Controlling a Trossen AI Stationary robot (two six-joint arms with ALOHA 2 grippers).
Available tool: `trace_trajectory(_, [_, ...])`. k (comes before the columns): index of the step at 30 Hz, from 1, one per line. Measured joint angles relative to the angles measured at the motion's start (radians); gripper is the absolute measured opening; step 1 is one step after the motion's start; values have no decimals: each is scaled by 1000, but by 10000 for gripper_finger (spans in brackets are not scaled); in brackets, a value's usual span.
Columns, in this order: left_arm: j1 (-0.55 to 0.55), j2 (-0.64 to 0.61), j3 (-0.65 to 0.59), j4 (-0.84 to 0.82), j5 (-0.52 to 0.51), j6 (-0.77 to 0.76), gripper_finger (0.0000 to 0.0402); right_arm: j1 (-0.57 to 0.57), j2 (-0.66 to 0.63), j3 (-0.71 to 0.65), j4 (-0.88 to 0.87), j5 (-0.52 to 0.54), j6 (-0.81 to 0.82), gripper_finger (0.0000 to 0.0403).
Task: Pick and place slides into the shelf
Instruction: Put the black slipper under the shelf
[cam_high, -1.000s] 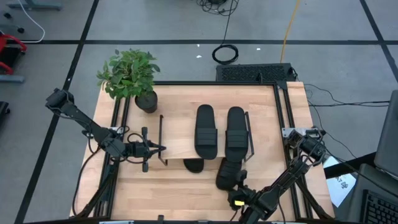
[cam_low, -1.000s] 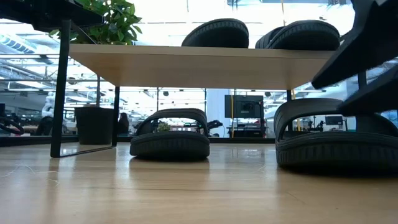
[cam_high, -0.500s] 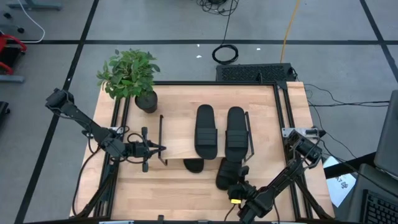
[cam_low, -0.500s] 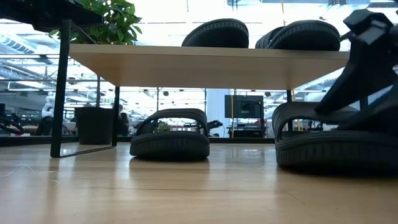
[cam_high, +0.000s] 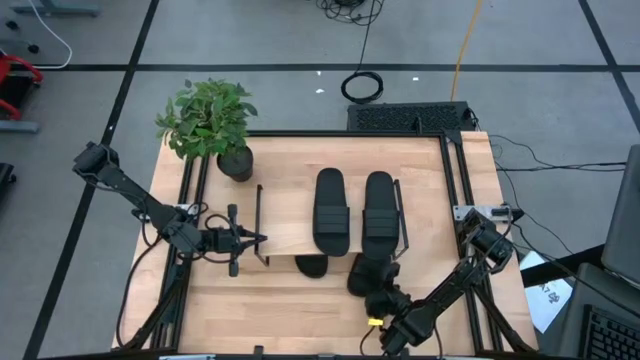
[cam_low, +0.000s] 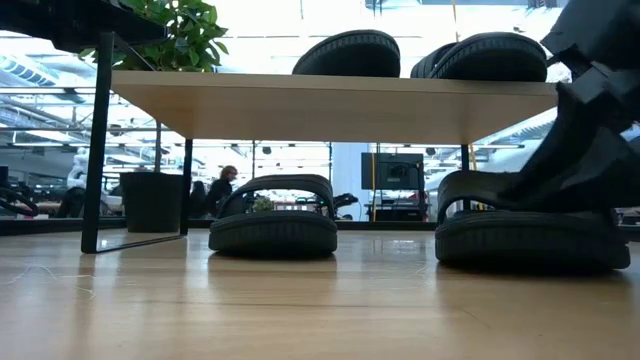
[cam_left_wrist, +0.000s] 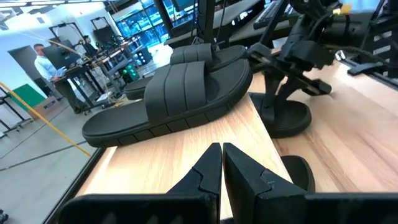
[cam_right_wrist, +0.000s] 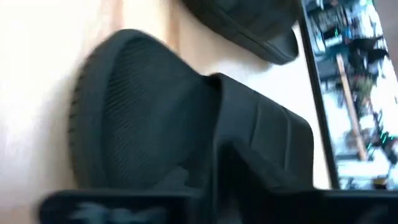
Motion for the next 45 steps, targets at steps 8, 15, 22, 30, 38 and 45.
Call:
trace_trajectory(8, [0,0,0,-15,0,-10,21,5,-2,-2,95,-29,-137,14])
trace_trajectory(15, [0,0,0,-15,0,-6,21,59,-9,1,257,-103,-271,0])
trace_trajectory(22, [0,0,0,-14,0,-7,21,88,-46,-4,257,40,-265,2])
trace_trajectory(30, [0,0,0,-15,0,-7,21,143,-181,-1,290,-3,-240,3])
trace_trajectory(38, [0,0,0,-21,0,16,21,100,-161,-1,520,-163,-358,4])
trace_trajectory(45, [0,0,0,-20,0,4,21,26,-135,-29,588,-220,-383,4])
